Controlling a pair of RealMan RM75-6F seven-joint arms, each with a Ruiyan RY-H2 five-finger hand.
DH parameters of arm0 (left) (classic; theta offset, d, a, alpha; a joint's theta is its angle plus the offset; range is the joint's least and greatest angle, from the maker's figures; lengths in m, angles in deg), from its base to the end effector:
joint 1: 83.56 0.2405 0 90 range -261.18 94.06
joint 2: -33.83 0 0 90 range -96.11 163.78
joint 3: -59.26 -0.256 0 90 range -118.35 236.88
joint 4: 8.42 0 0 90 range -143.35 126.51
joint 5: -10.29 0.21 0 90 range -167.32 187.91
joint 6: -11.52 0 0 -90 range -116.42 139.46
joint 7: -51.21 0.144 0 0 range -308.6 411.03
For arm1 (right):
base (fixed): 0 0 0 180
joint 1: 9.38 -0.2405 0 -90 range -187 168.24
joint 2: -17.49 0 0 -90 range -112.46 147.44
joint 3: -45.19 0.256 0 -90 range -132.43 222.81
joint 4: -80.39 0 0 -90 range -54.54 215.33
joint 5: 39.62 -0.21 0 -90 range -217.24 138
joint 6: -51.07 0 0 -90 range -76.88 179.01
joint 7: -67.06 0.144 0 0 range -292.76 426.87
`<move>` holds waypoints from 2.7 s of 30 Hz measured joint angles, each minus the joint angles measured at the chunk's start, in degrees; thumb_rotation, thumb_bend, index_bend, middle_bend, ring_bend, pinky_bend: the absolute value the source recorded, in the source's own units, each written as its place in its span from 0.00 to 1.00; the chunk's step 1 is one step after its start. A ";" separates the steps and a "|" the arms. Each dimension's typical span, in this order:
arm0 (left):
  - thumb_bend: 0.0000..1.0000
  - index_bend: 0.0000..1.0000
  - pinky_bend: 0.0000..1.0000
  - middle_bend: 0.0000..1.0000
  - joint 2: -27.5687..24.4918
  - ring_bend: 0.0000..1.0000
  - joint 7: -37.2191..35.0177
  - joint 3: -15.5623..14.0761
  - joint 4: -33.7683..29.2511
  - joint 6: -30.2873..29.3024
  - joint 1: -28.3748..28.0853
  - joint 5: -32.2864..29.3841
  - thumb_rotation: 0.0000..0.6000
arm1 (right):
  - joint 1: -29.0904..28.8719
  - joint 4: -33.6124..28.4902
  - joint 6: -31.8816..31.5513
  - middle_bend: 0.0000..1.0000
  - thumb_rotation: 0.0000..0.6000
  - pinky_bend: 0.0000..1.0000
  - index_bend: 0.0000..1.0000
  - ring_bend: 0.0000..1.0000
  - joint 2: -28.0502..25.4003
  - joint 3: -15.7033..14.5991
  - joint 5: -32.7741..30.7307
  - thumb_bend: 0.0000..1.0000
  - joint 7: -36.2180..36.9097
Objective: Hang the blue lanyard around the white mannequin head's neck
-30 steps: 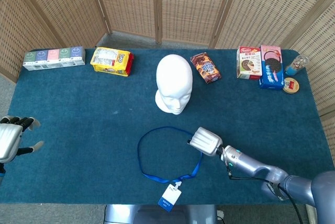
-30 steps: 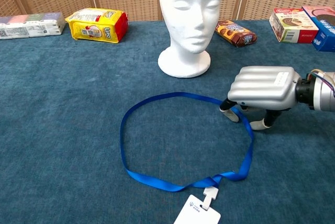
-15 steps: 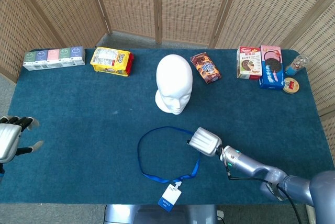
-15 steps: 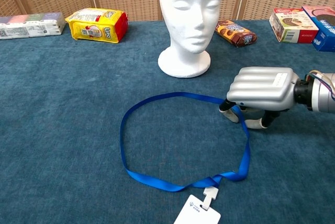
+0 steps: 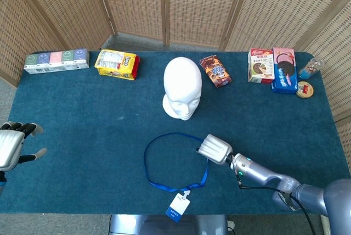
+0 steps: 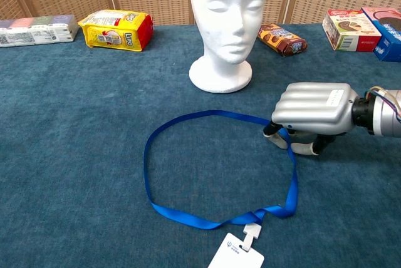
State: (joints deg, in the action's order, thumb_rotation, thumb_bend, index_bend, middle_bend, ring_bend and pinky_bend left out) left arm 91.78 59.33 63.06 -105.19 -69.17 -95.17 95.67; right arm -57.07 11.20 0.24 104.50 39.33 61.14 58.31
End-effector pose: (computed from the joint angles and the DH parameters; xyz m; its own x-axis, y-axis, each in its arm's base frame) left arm -0.2836 0.2183 0.1787 0.5479 -0.0050 0.8365 0.8310 -0.1112 -0.5450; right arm -0.1825 -0.3187 -0.0396 0.8470 -0.0282 0.5309 -0.3169 -0.8285 0.4617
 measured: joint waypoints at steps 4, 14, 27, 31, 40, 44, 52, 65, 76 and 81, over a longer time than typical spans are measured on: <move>0.10 0.43 0.34 0.51 0.02 0.45 -0.02 -0.01 -0.03 -0.12 0.01 0.12 0.86 | 0.02 -0.04 -0.26 0.99 1.00 1.00 0.56 1.00 -0.04 -0.05 -0.05 0.50 0.22; 0.10 0.43 0.34 0.51 0.12 0.45 -0.04 -0.16 -0.09 0.16 -0.21 0.52 0.85 | 0.28 0.20 -0.68 0.99 1.00 1.00 0.57 1.00 0.15 -0.18 -0.46 0.51 0.71; 0.11 0.44 0.34 0.56 0.99 0.52 3.10 -1.07 0.08 3.49 -4.05 7.03 0.86 | 1.54 0.19 -2.25 0.99 1.00 1.00 0.58 1.00 -0.02 0.40 -2.14 0.52 2.55; 0.13 0.45 0.34 0.60 1.85 0.55 3.45 -1.62 1.04 5.95 -7.17 11.53 0.86 | 1.79 -0.13 -2.44 0.99 1.00 1.00 0.58 1.00 -0.10 0.59 -2.50 0.52 2.44; 0.14 0.46 0.40 0.79 5.37 0.67 3.76 -2.55 4.44 12.29 -14.94 19.65 0.92 | 2.37 -0.80 -2.44 0.99 1.00 1.00 0.58 1.00 -0.20 1.02 -3.58 0.52 1.66; 0.15 0.47 0.45 0.85 7.31 0.74 4.25 -2.70 5.75 15.50 -18.17 21.22 0.94 | 2.57 -0.80 -2.33 0.99 1.00 1.00 0.58 1.00 0.00 1.15 -3.95 0.52 1.35; 0.15 0.47 0.49 0.86 11.88 0.74 7.76 -2.73 8.73 23.03 -24.84 23.28 0.94 | 2.95 -0.04 -2.06 0.99 1.00 1.00 0.58 1.00 0.41 1.39 -4.72 0.52 1.33; 0.23 0.47 0.45 0.66 15.23 0.53 11.97 -2.78 8.04 31.17 -31.45 21.66 0.44 | 3.44 1.28 -2.40 0.99 1.00 1.00 0.59 1.00 1.06 1.52 -5.04 0.52 1.87; 0.23 0.47 0.81 0.95 18.19 0.95 13.69 -3.43 10.07 29.21 -32.68 21.63 0.60 | 3.67 2.88 -2.70 0.99 1.00 1.00 0.59 1.00 1.56 1.45 -4.98 0.52 3.22; 0.23 0.47 0.97 1.00 18.45 1.00 13.40 -3.99 10.71 29.12 -33.63 22.05 0.61 | 3.62 3.54 -2.76 0.99 1.00 1.00 0.59 1.00 1.96 1.44 -4.83 0.53 3.77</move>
State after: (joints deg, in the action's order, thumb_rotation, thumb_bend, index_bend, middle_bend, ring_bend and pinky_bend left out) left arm 110.23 72.73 59.07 -94.47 -40.06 -128.79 117.73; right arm -53.45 14.74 -2.52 106.46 40.77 56.32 62.09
